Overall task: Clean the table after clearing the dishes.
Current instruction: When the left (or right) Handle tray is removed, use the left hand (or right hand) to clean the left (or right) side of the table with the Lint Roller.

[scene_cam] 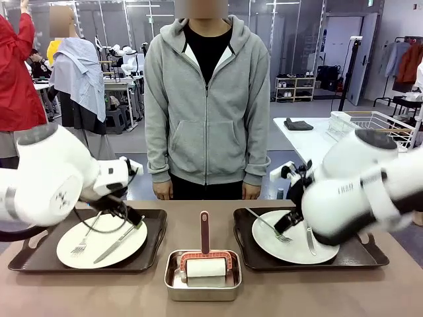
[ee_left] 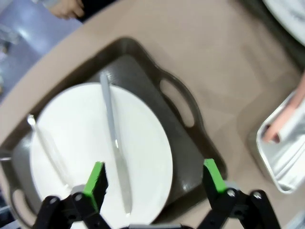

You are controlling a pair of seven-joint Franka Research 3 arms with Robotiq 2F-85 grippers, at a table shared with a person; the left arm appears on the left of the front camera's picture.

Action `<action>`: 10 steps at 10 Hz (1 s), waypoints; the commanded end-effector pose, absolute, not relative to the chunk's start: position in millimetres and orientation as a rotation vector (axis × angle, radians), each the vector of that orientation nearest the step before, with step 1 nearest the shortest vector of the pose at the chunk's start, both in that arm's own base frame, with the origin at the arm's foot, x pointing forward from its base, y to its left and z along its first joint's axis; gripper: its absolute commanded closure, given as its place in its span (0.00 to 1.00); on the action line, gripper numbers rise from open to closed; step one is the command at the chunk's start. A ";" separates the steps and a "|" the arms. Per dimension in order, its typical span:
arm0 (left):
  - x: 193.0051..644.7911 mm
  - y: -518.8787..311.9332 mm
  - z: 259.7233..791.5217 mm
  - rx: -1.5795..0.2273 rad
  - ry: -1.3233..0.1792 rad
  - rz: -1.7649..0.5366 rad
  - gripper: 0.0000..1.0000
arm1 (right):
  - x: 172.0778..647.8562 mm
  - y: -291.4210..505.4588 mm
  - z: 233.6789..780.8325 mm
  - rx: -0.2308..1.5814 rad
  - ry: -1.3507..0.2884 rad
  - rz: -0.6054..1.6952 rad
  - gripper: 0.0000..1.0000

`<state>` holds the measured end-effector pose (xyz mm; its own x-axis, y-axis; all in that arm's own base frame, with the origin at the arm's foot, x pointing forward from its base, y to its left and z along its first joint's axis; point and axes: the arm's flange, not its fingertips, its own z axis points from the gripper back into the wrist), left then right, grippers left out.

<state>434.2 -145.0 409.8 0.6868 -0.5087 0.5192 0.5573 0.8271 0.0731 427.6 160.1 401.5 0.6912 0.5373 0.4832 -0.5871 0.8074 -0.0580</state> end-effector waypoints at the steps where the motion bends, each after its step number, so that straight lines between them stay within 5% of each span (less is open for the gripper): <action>1: 467.9 -113.5 441.0 -0.312 -0.474 -0.639 0.00 | 469.5 135.3 436.5 0.304 -0.403 0.629 0.00; 5: 467.4 29.5 489.6 -0.979 -0.560 -0.403 0.00 | 470.6 31.1 466.3 0.976 -0.351 0.337 0.00; 10: 371.4 194.6 448.0 -1.136 -0.831 0.068 0.00 | 359.2 -169.5 451.1 1.253 -0.764 -0.172 0.00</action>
<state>379.0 192.1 444.8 0.7578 0.3840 0.5275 0.3364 0.4628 -0.8202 373.6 -148.0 448.6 0.8172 -0.4236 0.3910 -0.2483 0.3534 0.9019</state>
